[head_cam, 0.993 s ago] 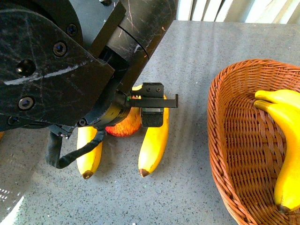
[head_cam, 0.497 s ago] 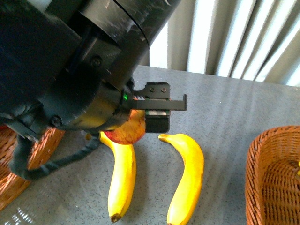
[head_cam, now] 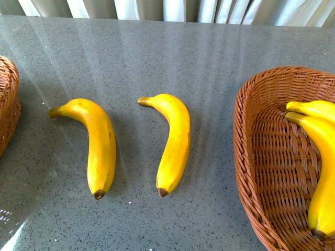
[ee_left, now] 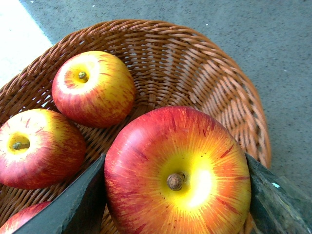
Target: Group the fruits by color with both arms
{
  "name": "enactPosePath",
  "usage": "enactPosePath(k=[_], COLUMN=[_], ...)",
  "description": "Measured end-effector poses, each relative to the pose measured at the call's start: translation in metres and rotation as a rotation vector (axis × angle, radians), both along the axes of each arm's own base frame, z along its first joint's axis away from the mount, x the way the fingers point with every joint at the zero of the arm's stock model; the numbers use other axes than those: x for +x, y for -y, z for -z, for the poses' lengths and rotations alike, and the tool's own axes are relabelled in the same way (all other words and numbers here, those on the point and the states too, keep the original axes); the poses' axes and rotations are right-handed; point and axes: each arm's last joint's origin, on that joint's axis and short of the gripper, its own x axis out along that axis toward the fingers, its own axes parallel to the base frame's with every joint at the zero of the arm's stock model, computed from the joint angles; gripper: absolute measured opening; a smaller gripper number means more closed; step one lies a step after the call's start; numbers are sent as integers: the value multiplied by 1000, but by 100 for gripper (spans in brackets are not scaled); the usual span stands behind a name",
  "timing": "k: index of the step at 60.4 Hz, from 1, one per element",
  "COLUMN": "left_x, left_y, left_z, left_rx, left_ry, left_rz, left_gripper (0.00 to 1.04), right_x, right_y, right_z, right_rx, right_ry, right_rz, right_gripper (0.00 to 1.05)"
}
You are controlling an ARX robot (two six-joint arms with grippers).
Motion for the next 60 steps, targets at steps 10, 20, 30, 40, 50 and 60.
enactPosePath(k=[10, 20, 30, 40, 50, 60], left_x=[-1, 0, -2, -7, -19, -39], left_y=[-8, -18, -20, -16, -2, -2], left_z=[9, 28, 35, 24, -24, -50], left_rx=[0, -7, -5, -6, -13, 14], left_ry=[-30, -37, -40, 18, 258, 450], left_rz=[-31, -67, -81, -69, 14, 199], left_gripper=[68, 72, 97, 96, 96, 89], right_x=[0, 0, 0, 0, 0, 0], right_y=[0, 0, 0, 0, 0, 0], right_z=[0, 0, 0, 0, 0, 0], right_rx=[0, 0, 0, 0, 0, 0], right_ry=[0, 0, 0, 0, 0, 0], right_rz=[0, 0, 0, 0, 0, 0], right_gripper=[96, 96, 96, 96, 96, 96])
